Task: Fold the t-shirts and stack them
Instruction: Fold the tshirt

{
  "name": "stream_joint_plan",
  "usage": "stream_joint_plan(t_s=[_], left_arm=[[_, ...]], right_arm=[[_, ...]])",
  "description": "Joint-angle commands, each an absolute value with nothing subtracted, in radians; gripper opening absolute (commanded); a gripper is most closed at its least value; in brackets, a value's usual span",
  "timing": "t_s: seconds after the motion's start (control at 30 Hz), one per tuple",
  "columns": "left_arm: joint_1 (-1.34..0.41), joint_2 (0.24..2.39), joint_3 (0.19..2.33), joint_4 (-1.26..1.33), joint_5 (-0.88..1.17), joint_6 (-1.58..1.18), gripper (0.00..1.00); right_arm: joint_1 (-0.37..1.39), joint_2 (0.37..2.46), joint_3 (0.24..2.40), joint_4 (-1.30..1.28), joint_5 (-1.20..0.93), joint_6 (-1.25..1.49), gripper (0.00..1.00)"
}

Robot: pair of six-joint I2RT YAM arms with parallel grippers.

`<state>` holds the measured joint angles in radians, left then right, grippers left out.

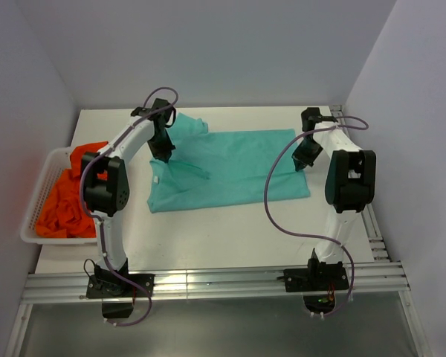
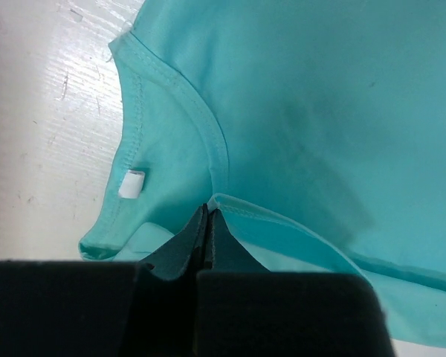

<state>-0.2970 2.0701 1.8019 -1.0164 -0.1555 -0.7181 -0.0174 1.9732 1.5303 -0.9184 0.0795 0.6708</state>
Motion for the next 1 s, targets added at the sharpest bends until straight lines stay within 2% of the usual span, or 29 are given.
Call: stream_joint_plan(t_s=[0.0, 0.6, 0.63, 0.67, 0.7, 0.73, 0.83, 0.97], left_arm=[[-0.284, 2.022, 1.816, -1.022, -0.176, -0.706, 0.00], [-0.256, 2.238, 2.012, -1.037, -0.181, -0.676, 0.00], [-0.253, 2.250, 2.025, -1.045, -0.179, -0.678, 0.16], [-0.249, 2.259, 2.051, -1.061, -0.176, -0.681, 0.32], [-0.244, 2.264, 2.062, -1.068, -0.187, -0.683, 0.47], [-0.242, 2.255, 2.068, -1.069, -0.195, -0.684, 0.73], [-0.230, 2.195, 2.100, -1.039, -0.216, -0.677, 0.96], [-0.152, 2.160, 2.154, -0.994, -0.134, -0.681, 0.96]], right_arm=[[-0.021, 1.936, 1.578, -0.953, 0.129, 0.669, 0.00], [-0.025, 2.074, 1.693, -0.989, 0.130, 0.681, 0.00], [-0.025, 2.083, 1.725, -0.997, 0.130, 0.681, 0.25], [-0.025, 2.091, 1.741, -1.006, 0.133, 0.684, 0.44], [-0.025, 2.100, 1.756, -1.026, 0.135, 0.686, 0.68], [-0.025, 2.099, 1.781, -1.031, 0.140, 0.684, 1.00], [-0.025, 2.073, 1.822, -1.054, 0.152, 0.689, 1.00], [-0.025, 2.023, 1.881, -1.084, 0.164, 0.686, 1.00]])
